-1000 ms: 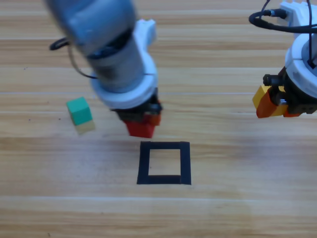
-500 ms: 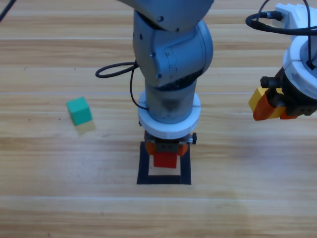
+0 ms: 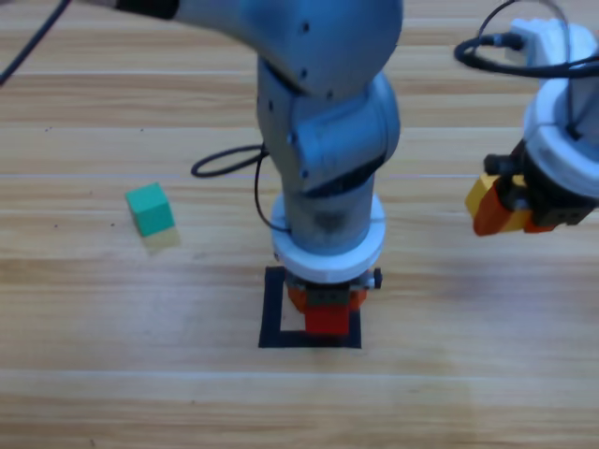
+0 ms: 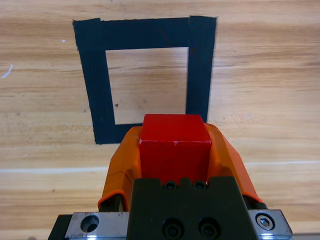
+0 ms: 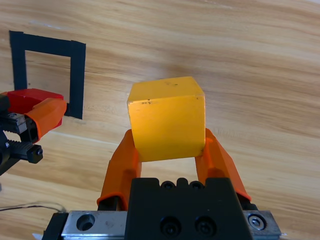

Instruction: Stack the blocks in the rectangular block: red at the bottom, yellow in the middle, green on top

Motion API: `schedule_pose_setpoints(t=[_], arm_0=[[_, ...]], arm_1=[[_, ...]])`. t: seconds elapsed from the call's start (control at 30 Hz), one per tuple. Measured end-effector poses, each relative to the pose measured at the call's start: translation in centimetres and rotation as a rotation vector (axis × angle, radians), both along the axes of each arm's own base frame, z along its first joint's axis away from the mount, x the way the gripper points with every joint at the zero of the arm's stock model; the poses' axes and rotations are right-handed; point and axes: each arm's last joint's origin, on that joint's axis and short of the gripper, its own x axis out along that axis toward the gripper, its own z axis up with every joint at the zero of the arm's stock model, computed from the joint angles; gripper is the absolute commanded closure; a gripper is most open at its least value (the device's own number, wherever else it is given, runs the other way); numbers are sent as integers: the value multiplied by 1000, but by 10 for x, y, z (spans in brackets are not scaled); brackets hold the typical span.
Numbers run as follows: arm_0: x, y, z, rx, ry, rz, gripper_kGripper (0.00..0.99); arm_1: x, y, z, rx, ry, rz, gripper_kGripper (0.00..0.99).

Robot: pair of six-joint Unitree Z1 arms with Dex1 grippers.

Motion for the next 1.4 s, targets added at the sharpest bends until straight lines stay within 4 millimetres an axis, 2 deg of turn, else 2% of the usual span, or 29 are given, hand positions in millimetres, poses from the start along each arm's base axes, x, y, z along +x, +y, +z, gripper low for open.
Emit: schedule_pose_setpoints(t=[0.17, 0.7, 1.4], arm_0=[[3, 6, -13, -1, 4, 0, 978], [16, 12, -14, -16, -8, 2, 978], [19, 15, -13, -3, -26, 10, 978]], arm_1=[[5, 5, -10, -20, 20, 0, 755], [8, 8, -17, -32, 30, 0, 755], [8, 8, -17, -32, 30, 0, 755]])
